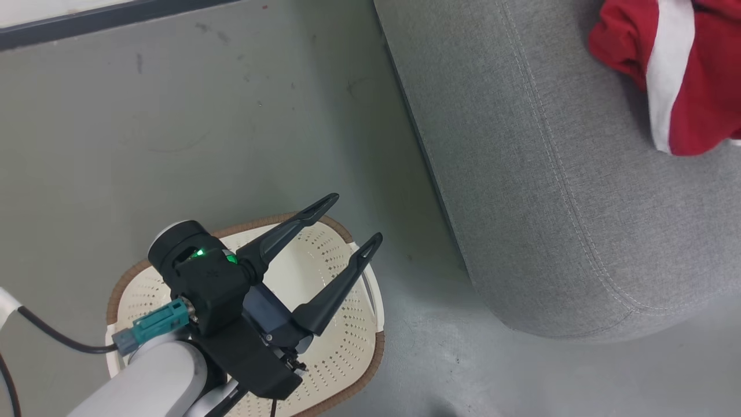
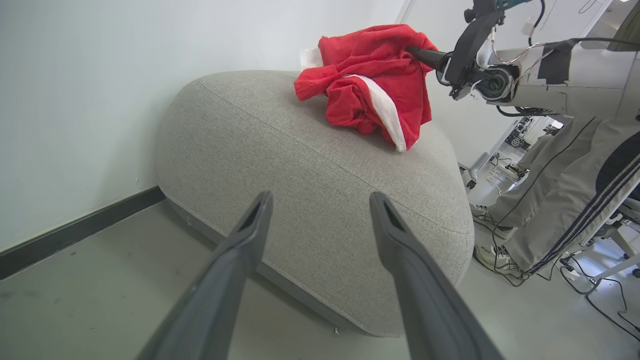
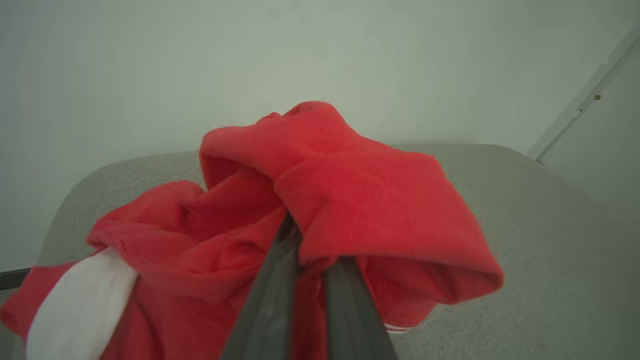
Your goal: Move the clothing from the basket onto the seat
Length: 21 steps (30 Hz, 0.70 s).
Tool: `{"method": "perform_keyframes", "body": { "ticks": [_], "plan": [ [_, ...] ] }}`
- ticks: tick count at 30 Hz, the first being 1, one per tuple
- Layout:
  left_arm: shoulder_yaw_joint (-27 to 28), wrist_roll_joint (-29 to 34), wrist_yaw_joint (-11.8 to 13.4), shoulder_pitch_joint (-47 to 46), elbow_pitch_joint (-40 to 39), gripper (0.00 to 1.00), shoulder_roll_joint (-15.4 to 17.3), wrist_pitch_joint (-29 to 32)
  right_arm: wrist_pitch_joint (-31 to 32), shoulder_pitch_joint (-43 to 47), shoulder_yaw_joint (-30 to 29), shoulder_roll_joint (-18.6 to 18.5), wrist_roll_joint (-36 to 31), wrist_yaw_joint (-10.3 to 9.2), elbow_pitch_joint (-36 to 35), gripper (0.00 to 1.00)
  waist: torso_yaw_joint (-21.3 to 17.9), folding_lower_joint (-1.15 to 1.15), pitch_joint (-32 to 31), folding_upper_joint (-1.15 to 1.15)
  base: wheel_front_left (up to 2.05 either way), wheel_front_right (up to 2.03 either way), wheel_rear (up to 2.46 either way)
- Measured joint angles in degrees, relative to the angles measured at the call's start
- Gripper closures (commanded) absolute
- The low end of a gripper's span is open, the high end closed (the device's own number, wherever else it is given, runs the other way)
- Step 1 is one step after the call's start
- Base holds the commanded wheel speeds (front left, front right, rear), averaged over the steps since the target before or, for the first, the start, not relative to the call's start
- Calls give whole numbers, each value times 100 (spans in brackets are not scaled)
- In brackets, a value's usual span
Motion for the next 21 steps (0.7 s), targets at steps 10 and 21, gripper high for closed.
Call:
{"method": "perform_keyframes", "body": {
  "ticks": [10,21],
  "plan": [
    [-48,-7,-2,-1,219,0,-67,-70,421,3,205,253,0,16,810,0,-18,0,-184,0,0,0,0],
    [-65,-56,-27,17,534,0,-198,-235,913,-83,414,414,-27,119,1397,0,-38,0,-574,0,0,0,0]
  ]
}}
